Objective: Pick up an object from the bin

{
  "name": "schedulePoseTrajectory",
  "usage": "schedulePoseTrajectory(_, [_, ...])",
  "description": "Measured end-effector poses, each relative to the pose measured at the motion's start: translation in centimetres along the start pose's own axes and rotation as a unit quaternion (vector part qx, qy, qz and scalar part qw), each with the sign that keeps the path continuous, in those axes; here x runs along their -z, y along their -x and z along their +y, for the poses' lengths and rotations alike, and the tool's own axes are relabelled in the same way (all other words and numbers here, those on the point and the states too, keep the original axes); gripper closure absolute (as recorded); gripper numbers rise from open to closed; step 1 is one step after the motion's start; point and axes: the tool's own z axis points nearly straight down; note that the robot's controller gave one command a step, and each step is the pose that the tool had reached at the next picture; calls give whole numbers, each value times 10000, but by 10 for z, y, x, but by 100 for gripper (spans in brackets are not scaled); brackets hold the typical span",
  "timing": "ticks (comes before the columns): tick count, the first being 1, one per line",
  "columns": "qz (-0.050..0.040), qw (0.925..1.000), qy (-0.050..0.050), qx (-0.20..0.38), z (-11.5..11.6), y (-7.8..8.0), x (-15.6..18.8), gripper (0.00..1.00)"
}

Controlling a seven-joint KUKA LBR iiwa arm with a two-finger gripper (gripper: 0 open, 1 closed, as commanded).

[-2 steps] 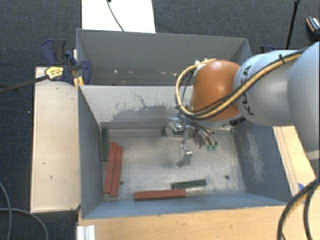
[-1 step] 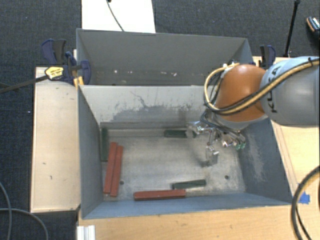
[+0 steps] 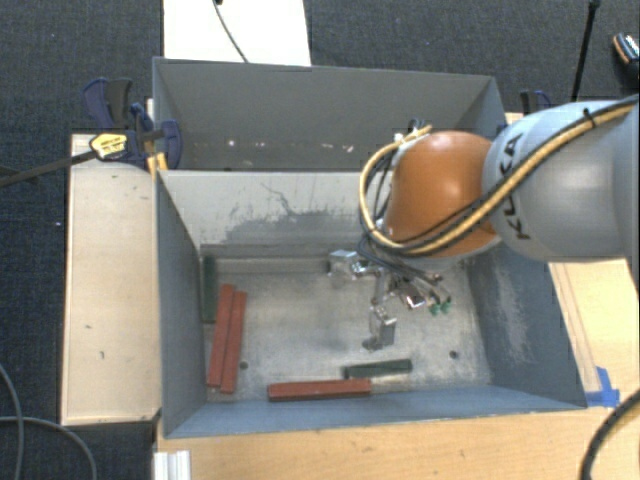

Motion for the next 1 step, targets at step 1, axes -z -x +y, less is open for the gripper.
schedulePoseTrajectory(1, [-11,9985,-29,539,-20,-74,-52,0])
